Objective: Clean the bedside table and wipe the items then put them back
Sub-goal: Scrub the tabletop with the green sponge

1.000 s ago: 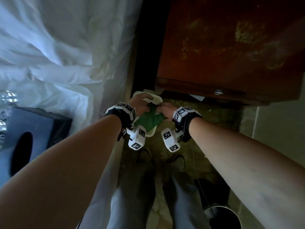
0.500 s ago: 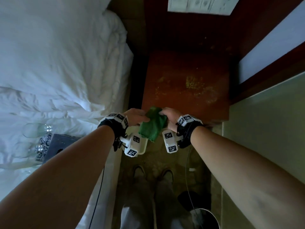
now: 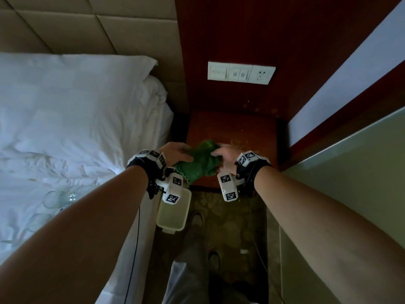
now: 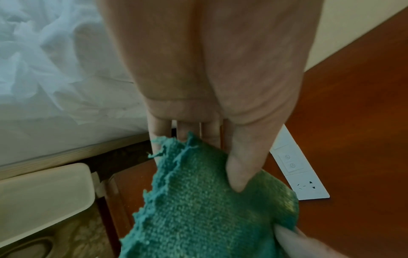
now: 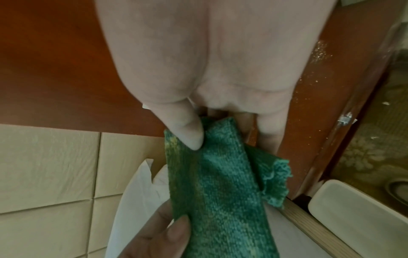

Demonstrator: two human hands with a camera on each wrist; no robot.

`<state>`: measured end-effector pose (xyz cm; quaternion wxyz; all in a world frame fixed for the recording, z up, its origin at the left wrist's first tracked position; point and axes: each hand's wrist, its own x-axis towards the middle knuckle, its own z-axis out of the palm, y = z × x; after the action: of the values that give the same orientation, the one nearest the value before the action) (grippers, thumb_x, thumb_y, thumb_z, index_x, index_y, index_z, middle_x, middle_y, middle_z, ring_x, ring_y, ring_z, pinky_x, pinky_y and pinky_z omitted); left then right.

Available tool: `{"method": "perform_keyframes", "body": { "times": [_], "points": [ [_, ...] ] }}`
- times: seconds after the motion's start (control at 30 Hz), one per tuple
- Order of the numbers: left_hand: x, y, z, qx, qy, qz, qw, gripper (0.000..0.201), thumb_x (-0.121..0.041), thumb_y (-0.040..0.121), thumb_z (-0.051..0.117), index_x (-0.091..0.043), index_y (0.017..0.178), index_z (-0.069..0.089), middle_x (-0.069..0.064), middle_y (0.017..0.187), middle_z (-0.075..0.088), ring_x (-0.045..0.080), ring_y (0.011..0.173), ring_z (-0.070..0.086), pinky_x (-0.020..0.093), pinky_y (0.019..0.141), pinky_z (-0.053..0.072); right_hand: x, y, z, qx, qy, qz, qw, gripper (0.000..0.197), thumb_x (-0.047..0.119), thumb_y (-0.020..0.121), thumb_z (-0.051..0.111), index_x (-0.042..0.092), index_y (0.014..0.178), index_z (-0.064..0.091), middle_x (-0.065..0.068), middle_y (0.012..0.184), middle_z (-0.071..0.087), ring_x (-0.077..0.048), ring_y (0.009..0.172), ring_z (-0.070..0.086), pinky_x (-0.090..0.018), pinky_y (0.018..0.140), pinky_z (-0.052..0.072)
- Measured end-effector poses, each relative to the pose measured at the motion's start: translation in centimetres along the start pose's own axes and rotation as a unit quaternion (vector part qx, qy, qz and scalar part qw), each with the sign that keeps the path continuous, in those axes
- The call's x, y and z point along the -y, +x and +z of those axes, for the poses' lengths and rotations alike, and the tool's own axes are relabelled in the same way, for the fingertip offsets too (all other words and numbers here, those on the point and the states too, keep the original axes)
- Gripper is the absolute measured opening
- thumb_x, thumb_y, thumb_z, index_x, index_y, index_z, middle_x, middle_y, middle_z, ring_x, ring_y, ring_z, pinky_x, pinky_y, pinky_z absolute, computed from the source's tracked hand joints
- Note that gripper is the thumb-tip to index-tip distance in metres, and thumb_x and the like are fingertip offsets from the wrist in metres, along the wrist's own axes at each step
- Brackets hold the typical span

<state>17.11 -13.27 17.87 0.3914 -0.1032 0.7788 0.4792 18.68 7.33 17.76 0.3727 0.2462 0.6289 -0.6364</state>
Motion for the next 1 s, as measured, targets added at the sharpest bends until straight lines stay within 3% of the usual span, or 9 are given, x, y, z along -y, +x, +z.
{"method": "perform_keyframes", "body": {
  "times": [0.13,0.2,0.33,0.43,0.53,0.6,0.67,0.77,1.0],
  "points": [
    [-2.8,2.1,-1.6,0.000,0.037,0.016,0.999,0.045,-0.004,0.086,0.069,-0.007,0.129,0.056,0.015,0.120,0.065,0.027,0.104,0.064,0.037,0.092,0.052,2.5,0.4,-0.8,0.013,0.072,-0.013,0.997,0.015,0.002,0.093,0.056,0.008,0.105,0.063,-0.019,0.108,0.066,-0.037,0.099,0.064,-0.051,0.076,0.056],
    [-4.0,3.7,-2.2,0.000,0.060,0.028,0.998,0.042,-0.007,0.088,0.068,-0.008,0.128,0.057,0.009,0.117,0.066,0.020,0.096,0.064,0.026,0.081,0.054,3.7,1.0,-1.4,0.026,0.065,-0.012,0.997,0.013,0.004,0.093,0.058,0.007,0.105,0.063,-0.017,0.101,0.069,-0.034,0.093,0.067,-0.045,0.069,0.058],
    [-5.9,6.9,-3.2,-0.071,0.097,0.030,0.992,0.034,-0.013,0.090,0.066,-0.009,0.124,0.057,0.009,0.115,0.061,0.018,0.095,0.057,0.010,0.064,0.043,5.8,3.3,-2.0,-0.018,0.094,-0.013,0.995,0.018,0.005,0.093,0.060,0.009,0.110,0.062,-0.021,0.117,0.065,-0.038,0.103,0.064,-0.055,0.084,0.055],
    [-6.3,9.6,-4.3,-0.101,0.097,0.009,0.990,0.034,-0.029,0.083,0.073,-0.022,0.112,0.058,0.006,0.111,0.062,0.023,0.098,0.060,0.030,0.079,0.052,7.0,5.4,-2.3,-0.068,0.130,-0.012,0.989,0.025,0.005,0.093,0.060,0.009,0.118,0.059,-0.017,0.126,0.060,-0.033,0.101,0.062,-0.052,0.088,0.053],
    [-6.7,11.3,-4.8,-0.067,0.066,0.006,0.996,0.019,-0.020,0.087,0.066,-0.012,0.104,0.062,0.009,0.096,0.064,0.028,0.087,0.065,0.044,0.085,0.057,7.6,6.8,-2.2,-0.086,0.161,-0.011,0.983,0.032,0.006,0.096,0.056,0.012,0.127,0.054,-0.015,0.128,0.056,-0.032,0.107,0.058,-0.050,0.089,0.050],
    [-7.1,11.4,-4.7,-0.027,0.013,-0.005,1.000,0.006,-0.012,0.094,0.058,-0.009,0.099,0.060,0.012,0.093,0.063,0.024,0.077,0.063,0.040,0.079,0.058,7.6,7.2,-2.2,-0.074,0.183,-0.003,0.980,0.037,0.007,0.097,0.054,0.012,0.132,0.051,-0.015,0.136,0.051,-0.035,0.124,0.050,-0.052,0.095,0.047],
    [-7.3,11.6,-4.4,0.008,-0.072,-0.040,0.997,0.005,-0.009,0.096,0.055,-0.011,0.093,0.058,0.012,0.089,0.063,0.023,0.072,0.061,0.036,0.069,0.054,7.7,7.4,-2.2,-0.058,0.200,0.001,0.978,0.036,0.007,0.097,0.053,0.013,0.132,0.050,-0.014,0.137,0.049,-0.035,0.129,0.046,-0.048,0.085,0.050],
    [-7.3,12.4,-4.3,0.028,-0.128,-0.070,0.989,0.003,-0.013,0.096,0.058,-0.012,0.095,0.060,0.012,0.089,0.065,0.023,0.075,0.064,0.033,0.067,0.054,7.8,8.0,-2.1,-0.046,0.200,0.006,0.979,0.042,0.006,0.098,0.051,0.013,0.139,0.046,-0.015,0.140,0.047,-0.032,0.122,0.049,-0.041,0.069,0.051],
    [-7.3,14.2,-4.0,0.050,-0.153,-0.051,0.986,0.025,-0.014,0.090,0.067,-0.008,0.114,0.060,0.015,0.106,0.068,0.025,0.091,0.067,0.034,0.079,0.057,8.0,9.9,-2.3,-0.035,0.179,0.012,0.983,0.039,0.005,0.099,0.050,0.011,0.138,0.047,-0.013,0.125,0.056,-0.024,0.099,0.058,-0.038,0.070,0.049]
  ]
}}
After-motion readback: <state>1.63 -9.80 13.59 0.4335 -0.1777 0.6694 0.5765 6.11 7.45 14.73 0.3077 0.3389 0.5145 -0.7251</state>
